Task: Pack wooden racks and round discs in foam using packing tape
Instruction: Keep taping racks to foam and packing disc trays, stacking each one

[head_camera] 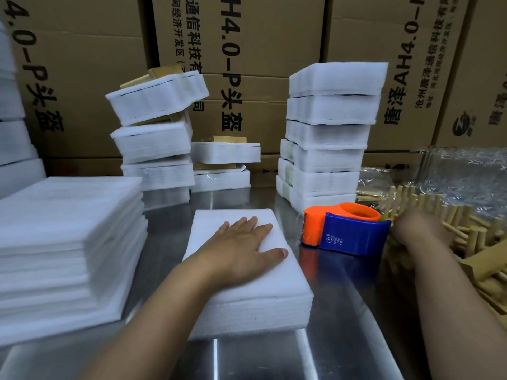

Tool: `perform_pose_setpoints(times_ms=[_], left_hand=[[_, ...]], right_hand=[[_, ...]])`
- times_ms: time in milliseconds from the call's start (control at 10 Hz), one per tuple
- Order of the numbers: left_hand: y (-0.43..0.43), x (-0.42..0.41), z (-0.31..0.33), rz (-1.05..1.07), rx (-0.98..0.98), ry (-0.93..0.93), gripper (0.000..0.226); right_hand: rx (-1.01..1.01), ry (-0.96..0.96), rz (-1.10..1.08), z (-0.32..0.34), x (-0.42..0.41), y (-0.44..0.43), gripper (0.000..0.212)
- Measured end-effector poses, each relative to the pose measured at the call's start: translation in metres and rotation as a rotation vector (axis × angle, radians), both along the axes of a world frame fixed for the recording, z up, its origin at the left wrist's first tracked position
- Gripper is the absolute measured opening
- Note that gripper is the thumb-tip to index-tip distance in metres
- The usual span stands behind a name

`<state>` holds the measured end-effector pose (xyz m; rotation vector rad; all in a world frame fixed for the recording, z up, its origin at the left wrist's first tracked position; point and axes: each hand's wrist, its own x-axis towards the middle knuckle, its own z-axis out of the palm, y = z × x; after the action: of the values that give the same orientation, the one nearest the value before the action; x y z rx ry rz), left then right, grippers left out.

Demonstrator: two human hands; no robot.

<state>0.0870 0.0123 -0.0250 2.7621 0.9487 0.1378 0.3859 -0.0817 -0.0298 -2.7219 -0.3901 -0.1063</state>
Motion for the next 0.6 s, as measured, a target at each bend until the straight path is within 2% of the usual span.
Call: perform_pose_setpoints(times_ms=[100, 200, 300, 400, 600], left_hand=[[0.0, 0.0, 0.0, -0.001, 0.001, -0.003, 0.068], [0.0, 0.0, 0.0, -0.001, 0.002, -0.005, 0.068], [0.0, 0.0, 0.0, -0.002, -0.001, -0.006, 0.067], [0.0, 0.0, -0.001, -0.002, -0.002, -0.003, 0.067], [0.0, 0.0, 0.0, -0.003, 0.005, 0.002, 0.067]], right_hand=[[0.171, -0.115, -0.015, 0.004, 0.002, 0.0, 0.027], [0.322, -0.131, -0.013, 0.008, -0.002, -0.003, 0.024], [0.251, -0.044, -0.038, 0.006, -0.004, -0.006, 0.028], [0.235, -0.087, -0.043, 0.005, -0.007, -0.005, 0.032], [0.502, -0.467, 0.004, 0.012, -0.012, -0.003, 0.028]])
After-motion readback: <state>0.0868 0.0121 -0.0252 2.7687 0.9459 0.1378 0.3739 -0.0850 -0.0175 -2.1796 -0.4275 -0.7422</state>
